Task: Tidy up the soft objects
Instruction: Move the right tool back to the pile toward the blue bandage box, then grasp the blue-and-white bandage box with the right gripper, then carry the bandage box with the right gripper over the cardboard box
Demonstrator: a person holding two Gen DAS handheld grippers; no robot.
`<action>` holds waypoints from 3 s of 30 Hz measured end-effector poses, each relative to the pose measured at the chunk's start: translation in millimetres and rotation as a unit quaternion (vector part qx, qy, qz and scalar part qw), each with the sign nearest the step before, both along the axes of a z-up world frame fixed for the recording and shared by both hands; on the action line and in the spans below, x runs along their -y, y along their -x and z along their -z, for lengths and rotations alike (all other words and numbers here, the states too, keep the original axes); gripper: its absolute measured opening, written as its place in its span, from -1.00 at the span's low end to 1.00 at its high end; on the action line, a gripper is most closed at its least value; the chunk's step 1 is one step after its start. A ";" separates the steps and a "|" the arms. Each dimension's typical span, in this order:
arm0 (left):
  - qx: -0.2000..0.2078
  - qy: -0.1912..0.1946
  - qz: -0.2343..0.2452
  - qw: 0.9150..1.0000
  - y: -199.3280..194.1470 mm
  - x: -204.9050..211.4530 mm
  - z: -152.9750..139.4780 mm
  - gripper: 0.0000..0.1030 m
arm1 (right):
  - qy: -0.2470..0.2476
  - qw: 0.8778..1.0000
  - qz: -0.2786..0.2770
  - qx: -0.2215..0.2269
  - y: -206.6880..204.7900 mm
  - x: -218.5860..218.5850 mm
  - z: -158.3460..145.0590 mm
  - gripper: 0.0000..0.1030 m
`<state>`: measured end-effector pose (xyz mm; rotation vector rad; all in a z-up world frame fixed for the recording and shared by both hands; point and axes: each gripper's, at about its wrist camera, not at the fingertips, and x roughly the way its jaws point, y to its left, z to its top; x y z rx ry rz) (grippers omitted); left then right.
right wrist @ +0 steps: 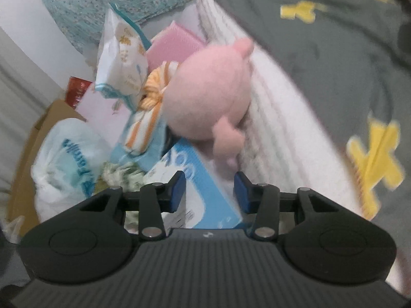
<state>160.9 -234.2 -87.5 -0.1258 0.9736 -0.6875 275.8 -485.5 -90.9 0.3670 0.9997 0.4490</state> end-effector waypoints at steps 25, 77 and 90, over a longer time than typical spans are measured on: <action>-0.035 -0.025 0.017 0.999 21.5 2.1 16.3 0.53 | -0.159 0.981 0.083 -0.069 141.3 10.3 43.3 -0.36; 0.096 -0.009 -0.195 0.976 66.8 -210.5 -143.0 0.49 | -0.251 0.957 -0.130 0.059 105.7 -216.0 -119.2 -0.53; -0.019 -0.053 -0.320 0.946 -37.8 -407.7 -111.9 0.52 | -0.181 0.956 -0.215 -0.087 -16.2 -462.9 -115.8 -0.53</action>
